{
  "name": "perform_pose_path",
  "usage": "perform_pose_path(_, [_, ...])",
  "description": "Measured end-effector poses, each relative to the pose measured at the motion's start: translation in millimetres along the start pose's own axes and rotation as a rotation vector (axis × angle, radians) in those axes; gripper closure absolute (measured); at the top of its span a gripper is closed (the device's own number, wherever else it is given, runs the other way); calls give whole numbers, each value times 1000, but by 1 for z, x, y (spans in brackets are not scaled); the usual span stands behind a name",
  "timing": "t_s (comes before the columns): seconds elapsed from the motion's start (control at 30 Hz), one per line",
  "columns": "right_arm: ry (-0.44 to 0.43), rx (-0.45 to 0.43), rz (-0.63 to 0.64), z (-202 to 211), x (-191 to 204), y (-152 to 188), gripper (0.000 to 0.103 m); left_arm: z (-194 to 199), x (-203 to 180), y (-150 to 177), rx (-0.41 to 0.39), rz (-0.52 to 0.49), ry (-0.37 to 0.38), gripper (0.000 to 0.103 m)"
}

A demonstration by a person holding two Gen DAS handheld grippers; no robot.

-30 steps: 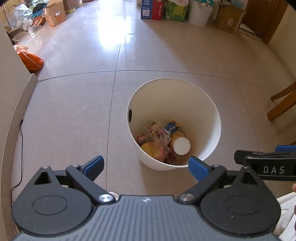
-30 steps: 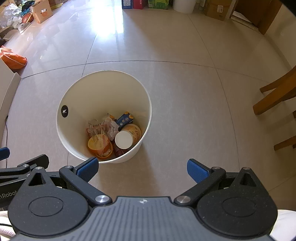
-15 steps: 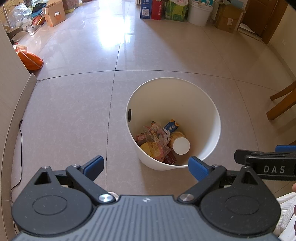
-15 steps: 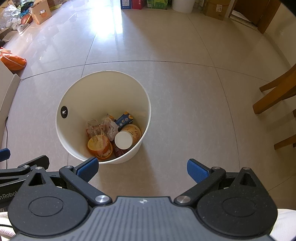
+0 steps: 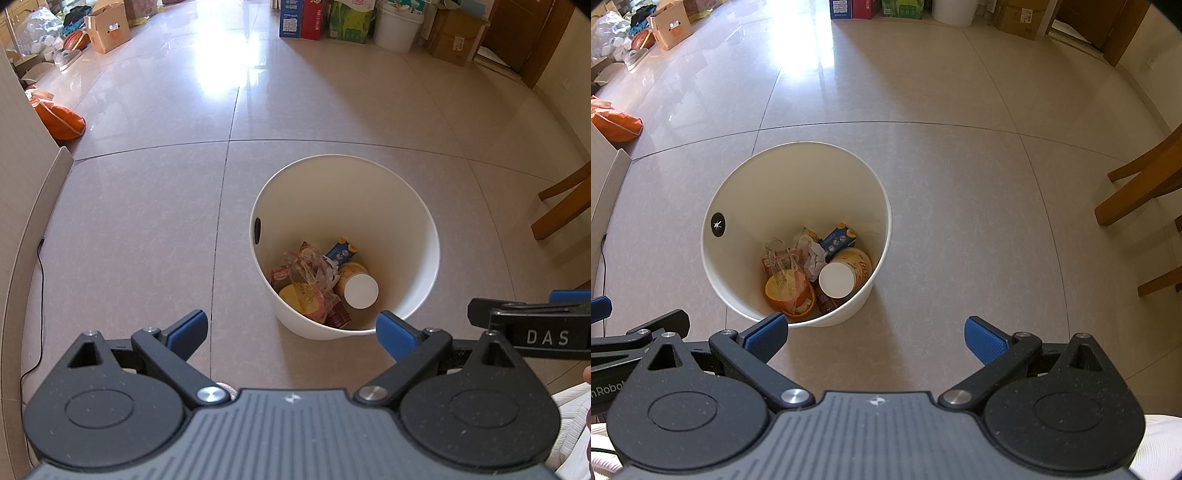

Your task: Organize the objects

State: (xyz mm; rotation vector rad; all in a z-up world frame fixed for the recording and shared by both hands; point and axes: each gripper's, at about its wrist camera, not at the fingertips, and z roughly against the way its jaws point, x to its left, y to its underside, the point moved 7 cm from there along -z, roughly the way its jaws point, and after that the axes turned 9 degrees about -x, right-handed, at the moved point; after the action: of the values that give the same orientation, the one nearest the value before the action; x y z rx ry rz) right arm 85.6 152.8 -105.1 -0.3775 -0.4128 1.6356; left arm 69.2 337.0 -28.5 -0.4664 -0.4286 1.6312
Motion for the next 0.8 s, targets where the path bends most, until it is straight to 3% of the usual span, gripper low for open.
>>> perform_pose_path(0.8, [7,-4,-7,0,1,0,0,-3,-3,-1,1,3,6,6])
